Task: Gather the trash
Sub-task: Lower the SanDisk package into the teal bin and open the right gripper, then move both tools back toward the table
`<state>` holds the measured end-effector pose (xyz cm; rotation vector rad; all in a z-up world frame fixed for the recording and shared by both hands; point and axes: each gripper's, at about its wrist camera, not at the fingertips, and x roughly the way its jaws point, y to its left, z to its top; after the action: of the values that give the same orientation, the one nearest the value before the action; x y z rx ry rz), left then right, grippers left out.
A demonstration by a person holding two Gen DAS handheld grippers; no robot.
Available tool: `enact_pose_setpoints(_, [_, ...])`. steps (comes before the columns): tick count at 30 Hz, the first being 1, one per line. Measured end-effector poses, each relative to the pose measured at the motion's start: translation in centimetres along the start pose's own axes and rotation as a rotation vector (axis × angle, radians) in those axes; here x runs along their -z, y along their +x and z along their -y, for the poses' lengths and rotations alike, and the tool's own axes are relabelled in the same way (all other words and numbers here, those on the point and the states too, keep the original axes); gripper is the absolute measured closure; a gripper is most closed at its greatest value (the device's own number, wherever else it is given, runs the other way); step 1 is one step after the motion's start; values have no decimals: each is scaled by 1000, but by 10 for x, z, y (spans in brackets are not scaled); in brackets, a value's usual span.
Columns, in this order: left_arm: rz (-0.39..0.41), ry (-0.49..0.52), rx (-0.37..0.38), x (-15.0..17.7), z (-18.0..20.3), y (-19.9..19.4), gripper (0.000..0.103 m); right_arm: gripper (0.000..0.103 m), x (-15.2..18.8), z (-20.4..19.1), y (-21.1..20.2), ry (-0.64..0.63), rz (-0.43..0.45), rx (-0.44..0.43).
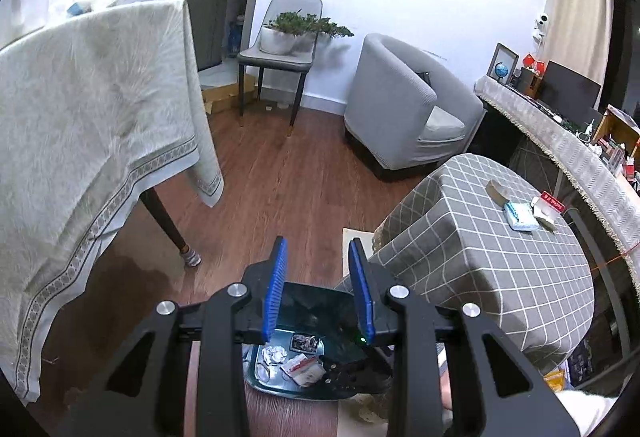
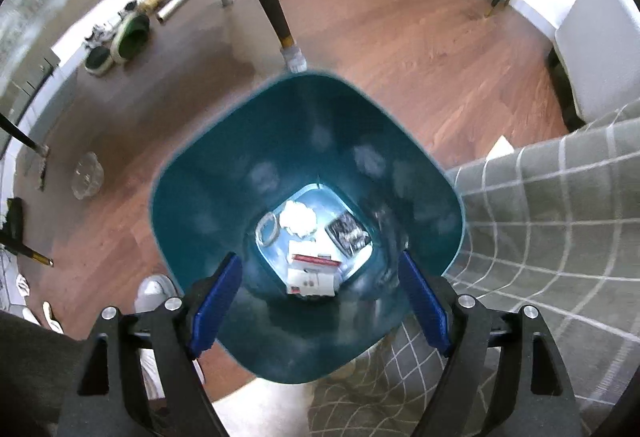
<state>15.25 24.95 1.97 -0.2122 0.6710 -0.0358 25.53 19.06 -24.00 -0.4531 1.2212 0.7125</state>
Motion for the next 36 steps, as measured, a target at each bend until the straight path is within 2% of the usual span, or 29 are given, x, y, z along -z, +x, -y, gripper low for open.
enact_pose_setpoints(11, [38,37,-1,-16,36,-1,68,22,-10,-5,-110,-4,263,-61])
enact_pose_setpoints(16, [50,54,-4,-22,52,1,55,22,-11,7,-150,9,356,-58])
enact_pose_setpoints(18, [57,57,-2,-25,60,3,50,25,-11,14,-163,22,387,-58])
enact_pose_setpoints(20, [58,62,1,-26,67,5,47,31,-11,22,-172,30,404,-59])
enact_pose_setpoints(23, [59,70,4,-27,77,9,40,32,-6,33,-183,43,429,-49])
enact_pose_setpoints(33, [53,109,35,-29,120,28,25,32,16,91,-228,162,523,60])
enact_pose_setpoints(36, [47,126,42,-26,135,35,21,27,23,108,-237,196,539,84])
